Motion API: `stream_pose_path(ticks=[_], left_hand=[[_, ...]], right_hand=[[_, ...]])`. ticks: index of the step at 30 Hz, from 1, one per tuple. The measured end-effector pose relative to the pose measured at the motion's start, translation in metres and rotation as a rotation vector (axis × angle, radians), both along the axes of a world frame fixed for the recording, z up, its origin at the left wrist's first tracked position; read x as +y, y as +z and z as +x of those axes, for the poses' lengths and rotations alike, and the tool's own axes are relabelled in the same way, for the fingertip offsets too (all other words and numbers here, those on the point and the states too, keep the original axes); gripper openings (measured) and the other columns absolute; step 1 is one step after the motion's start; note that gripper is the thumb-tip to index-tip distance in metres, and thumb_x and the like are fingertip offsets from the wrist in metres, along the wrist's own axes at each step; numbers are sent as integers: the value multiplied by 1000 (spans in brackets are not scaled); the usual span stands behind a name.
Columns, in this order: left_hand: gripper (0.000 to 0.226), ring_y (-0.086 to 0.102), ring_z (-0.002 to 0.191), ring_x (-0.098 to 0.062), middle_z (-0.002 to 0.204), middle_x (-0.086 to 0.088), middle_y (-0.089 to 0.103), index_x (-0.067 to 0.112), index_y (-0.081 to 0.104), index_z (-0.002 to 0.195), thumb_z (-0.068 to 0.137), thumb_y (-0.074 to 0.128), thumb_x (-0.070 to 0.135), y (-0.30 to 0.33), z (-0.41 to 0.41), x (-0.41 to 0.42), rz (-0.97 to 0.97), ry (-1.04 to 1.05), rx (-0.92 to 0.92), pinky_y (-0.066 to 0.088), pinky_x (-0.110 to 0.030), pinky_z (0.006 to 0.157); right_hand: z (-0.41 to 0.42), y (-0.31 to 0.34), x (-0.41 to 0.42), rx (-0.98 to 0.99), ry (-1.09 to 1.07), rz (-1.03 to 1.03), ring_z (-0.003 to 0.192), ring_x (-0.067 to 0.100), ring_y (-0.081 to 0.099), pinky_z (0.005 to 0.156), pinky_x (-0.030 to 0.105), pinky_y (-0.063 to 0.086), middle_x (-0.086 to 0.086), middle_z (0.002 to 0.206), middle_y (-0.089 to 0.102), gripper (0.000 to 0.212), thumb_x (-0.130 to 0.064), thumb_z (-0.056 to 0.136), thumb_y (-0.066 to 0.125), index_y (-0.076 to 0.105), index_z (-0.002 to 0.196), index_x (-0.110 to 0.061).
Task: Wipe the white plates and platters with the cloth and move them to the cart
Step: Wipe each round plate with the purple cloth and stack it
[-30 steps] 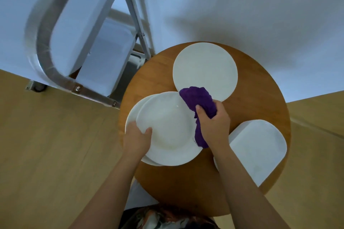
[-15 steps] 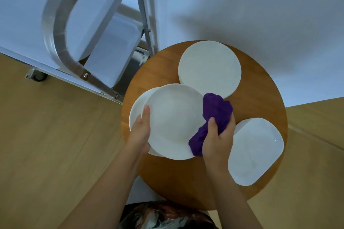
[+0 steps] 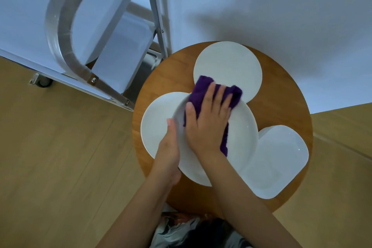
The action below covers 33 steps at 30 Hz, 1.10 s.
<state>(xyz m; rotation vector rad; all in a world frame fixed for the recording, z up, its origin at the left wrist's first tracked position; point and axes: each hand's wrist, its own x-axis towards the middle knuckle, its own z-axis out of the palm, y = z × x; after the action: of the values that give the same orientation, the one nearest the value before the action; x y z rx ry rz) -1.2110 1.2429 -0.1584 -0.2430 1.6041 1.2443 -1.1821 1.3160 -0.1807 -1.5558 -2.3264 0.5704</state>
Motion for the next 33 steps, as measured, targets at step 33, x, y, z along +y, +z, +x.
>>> stream_pose_path(ticks=[33], left_hand=[[77, 59, 108, -27, 116, -9, 64, 26, 53, 125, 63, 51, 71, 17, -28, -1, -9, -2, -90, 48, -48, 96]], right_hand=[[54, 2, -6, 39, 984, 123, 138, 27, 21, 112, 48, 20, 15, 146, 39, 56, -36, 92, 38, 37, 140, -6]])
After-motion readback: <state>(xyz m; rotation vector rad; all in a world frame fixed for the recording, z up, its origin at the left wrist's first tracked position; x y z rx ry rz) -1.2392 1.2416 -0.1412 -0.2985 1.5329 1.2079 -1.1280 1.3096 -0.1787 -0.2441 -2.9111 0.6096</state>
